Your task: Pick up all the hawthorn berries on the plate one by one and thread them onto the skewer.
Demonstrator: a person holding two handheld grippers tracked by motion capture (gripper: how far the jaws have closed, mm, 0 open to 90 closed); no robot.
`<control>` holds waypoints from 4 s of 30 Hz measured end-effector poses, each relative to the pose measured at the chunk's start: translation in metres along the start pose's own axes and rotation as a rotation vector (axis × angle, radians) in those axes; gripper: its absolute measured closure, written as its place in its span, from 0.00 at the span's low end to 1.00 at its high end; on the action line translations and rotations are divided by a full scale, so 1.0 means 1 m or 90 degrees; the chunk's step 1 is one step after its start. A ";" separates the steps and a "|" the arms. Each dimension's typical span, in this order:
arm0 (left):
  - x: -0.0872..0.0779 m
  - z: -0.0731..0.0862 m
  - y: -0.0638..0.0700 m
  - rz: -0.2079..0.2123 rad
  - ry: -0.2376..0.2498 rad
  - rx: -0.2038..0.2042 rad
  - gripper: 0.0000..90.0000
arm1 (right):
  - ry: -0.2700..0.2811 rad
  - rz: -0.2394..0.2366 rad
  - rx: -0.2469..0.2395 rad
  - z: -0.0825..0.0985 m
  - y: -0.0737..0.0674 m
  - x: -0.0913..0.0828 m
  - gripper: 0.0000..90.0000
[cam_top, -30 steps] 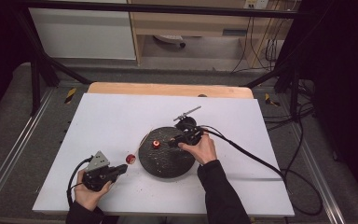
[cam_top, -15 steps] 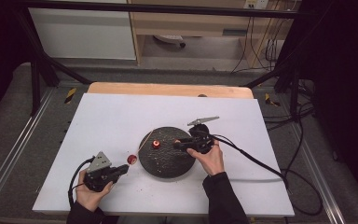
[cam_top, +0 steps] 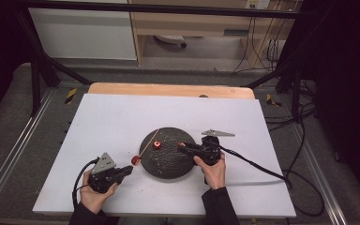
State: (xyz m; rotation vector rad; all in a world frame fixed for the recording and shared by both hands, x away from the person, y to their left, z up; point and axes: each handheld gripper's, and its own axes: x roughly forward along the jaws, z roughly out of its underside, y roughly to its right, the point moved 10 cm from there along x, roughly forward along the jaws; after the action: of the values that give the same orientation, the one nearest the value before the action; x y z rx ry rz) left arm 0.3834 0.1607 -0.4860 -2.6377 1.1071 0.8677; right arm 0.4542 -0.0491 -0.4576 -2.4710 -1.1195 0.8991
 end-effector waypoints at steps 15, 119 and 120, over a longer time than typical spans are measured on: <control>0.011 -0.015 0.012 -0.004 0.009 -0.004 0.98 | 0.130 -0.017 0.074 -0.012 -0.002 0.001 0.69; 0.063 -0.083 0.082 -0.024 0.119 -0.045 0.99 | 0.371 -0.094 0.204 -0.066 -0.013 -0.028 0.69; 0.063 -0.084 0.081 -0.024 0.119 -0.043 0.99 | 0.372 -0.091 0.200 -0.065 -0.013 -0.028 0.69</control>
State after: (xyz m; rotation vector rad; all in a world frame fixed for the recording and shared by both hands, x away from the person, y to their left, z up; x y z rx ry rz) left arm 0.4011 0.0351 -0.4461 -2.8341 1.0817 0.6742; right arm 0.4743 -0.0616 -0.3892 -2.1445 -0.8540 0.2491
